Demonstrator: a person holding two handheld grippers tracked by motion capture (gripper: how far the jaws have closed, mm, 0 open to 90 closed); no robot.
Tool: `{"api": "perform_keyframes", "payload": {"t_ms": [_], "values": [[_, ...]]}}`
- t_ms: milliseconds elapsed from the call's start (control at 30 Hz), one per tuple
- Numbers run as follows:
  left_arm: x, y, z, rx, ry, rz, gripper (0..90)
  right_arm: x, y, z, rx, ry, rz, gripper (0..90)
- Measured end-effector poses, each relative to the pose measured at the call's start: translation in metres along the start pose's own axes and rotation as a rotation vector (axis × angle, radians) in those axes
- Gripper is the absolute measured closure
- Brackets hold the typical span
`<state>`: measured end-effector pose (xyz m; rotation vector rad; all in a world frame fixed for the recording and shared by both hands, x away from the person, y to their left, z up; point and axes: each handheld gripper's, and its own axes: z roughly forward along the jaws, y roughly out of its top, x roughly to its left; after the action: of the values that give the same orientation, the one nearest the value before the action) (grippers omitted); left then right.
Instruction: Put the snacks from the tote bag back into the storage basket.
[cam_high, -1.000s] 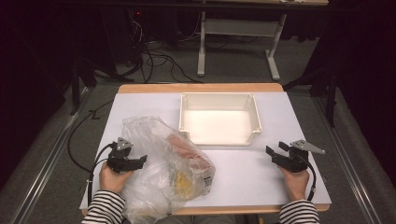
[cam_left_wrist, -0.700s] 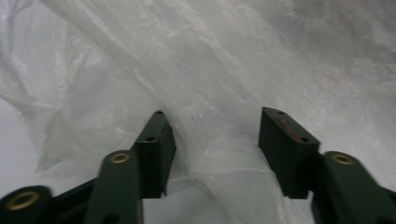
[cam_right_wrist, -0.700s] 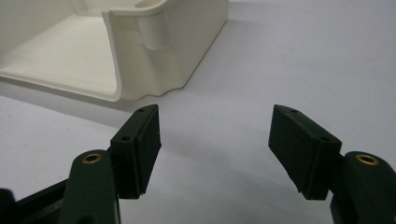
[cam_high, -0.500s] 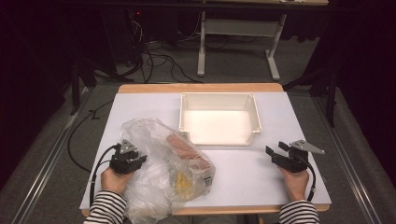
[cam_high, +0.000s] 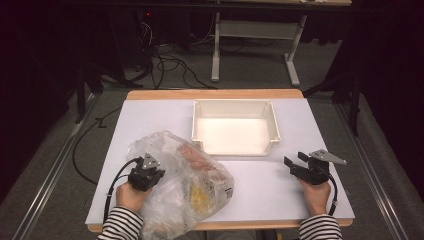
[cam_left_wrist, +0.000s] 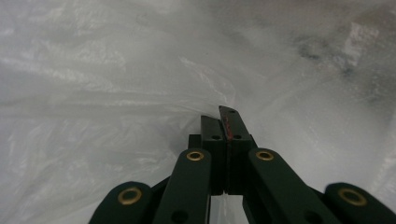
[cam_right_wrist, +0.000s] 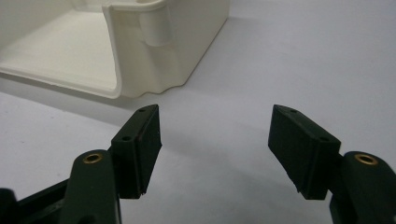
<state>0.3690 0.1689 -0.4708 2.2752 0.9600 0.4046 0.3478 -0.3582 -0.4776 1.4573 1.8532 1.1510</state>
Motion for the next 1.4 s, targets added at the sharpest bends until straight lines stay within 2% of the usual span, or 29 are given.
{"api": "perform_keyframes", "payload": {"t_ms": [367, 467, 500, 667, 767, 867, 1067, 1233, 1400], "values": [[-0.019, 0.009, 0.005, -0.047, -0.042, 0.024, 90.0, 0.001, 0.000, 0.001, 0.010, -0.007, -0.009, 35.4], [-0.024, 0.012, 0.007, -0.058, -0.057, 0.028, 90.0, 0.002, 0.001, 0.003, 0.027, -0.023, -0.015, 37.6], [-0.027, 0.014, 0.008, -0.063, -0.062, 0.035, 90.0, 0.002, 0.002, 0.004, 0.040, -0.024, -0.014, 37.3], [-0.033, 0.017, 0.011, -0.074, -0.082, 0.036, 90.0, 0.003, 0.001, 0.003, 0.030, -0.031, -0.021, 32.1], [-0.039, 0.021, 0.014, -0.077, -0.094, 0.046, 90.0, 0.003, 0.002, 0.003, 0.033, -0.006, -0.028, 26.5], [-0.042, 0.023, 0.016, -0.079, -0.101, 0.047, 90.0, 0.002, 0.002, 0.003, 0.029, 0.007, -0.037, 26.0], [-0.051, 0.031, 0.020, -0.090, -0.113, 0.063, 90.0, 0.001, 0.001, 0.002, 0.021, 0.029, -0.016, 24.7], [-0.059, 0.037, 0.026, -0.102, -0.131, 0.068, 90.0, 0.001, 0.001, 0.001, 0.017, 0.028, -0.017, 26.8], [-0.064, 0.041, 0.031, -0.104, -0.144, 0.072, 90.0, 0.004, 0.001, -0.001, 0.001, 0.031, -0.060, 35.7]]}}
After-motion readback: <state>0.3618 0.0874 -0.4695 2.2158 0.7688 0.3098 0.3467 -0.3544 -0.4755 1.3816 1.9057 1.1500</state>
